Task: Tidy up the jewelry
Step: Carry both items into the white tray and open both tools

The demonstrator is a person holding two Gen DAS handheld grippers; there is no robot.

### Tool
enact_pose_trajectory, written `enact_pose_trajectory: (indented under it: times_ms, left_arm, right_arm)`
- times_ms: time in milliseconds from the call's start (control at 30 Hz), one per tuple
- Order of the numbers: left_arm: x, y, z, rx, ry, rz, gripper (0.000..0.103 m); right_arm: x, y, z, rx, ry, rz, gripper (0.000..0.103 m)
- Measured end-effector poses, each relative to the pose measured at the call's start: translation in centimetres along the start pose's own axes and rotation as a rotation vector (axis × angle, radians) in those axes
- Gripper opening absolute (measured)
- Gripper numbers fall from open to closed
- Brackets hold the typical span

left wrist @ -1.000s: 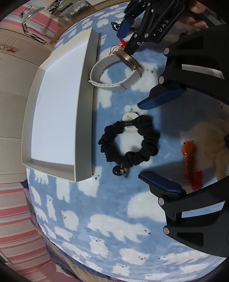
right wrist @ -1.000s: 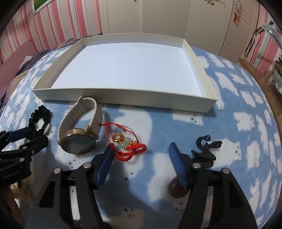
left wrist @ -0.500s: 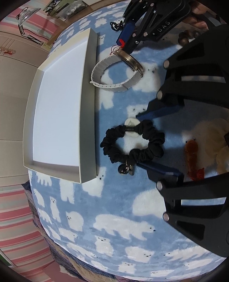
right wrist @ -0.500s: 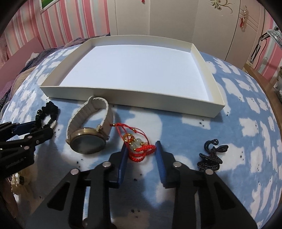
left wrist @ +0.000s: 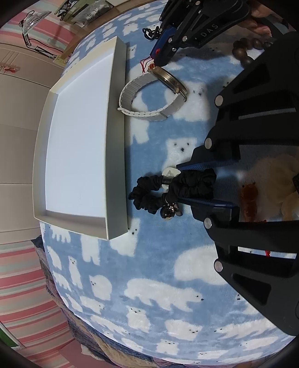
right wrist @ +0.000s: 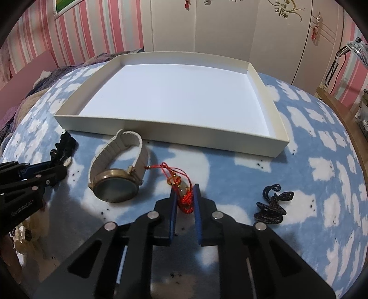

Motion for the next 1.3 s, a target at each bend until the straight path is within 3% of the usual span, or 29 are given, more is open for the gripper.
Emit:
enact_pose_trajectory:
  times_ms: [233, 333, 433, 533, 633, 833, 967, 1133, 1300]
  left_arm:
    - [-0.3, 1.3, 0.6, -0.028, 0.004, -0.006, 0.018]
    - [0.6, 3.6, 1.3, -0.061, 0.023, -0.027, 0.018]
    - [0.4, 5.9, 3.2, -0.110, 0.017, -0.036, 0.018]
    - [-0.4, 6.6, 5.3, -0.110, 0.011, -0.065, 0.018]
    - [-1.2, 6.4, 8.1, -0.136, -0.009, -0.043, 0.018]
    - [-2.3, 1.9, 15.2, -0.076, 0.017, -0.106, 0.019]
    - [-2.3, -2.3, 20.0, -0.084, 0.006, -0.043, 0.019]
    - [-2.5, -7.5, 22.1, 0.020, 0.058, -0.100, 0.019]
    - [-2.3, -10.0, 23.3, 0.033, 0.049, -0.064, 0.019]
  right_arm:
    - [-0.4, 1.3, 0.7, -0.032, -0.030, 0.022, 0.012]
    - [-0.9, 2.7, 1.9, -0.072, -0.045, 0.031, 0.012]
    - [-1.5, 3.8, 3.4, -0.107, -0.061, 0.040, 0.012]
    - [-2.1, 4.4, 5.5, -0.134, -0.073, 0.042, 0.012]
    - [-3.0, 4.2, 8.4, -0.160, -0.085, 0.025, 0.012]
    - [-4.1, 0.0, 14.9, -0.140, -0.071, 0.016, 0.012]
    - [-4.9, -4.0, 18.3, -0.101, -0.067, 0.006, 0.012]
    - [-5.6, -8.5, 20.8, -0.039, -0.096, 0.026, 0.012]
    - [-6.4, -12.1, 21.4, 0.005, -0.111, 0.006, 0.012]
Point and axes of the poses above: each gripper's, at about its wrist camera, not at the fingertips, and y roughly against the way its jaws point, x to its left, z to its top, the point moved 9 cm from there along -y, roughly the way its jaws point, and after that the axes turned 2 degrees about y, right-handed, at the moved point
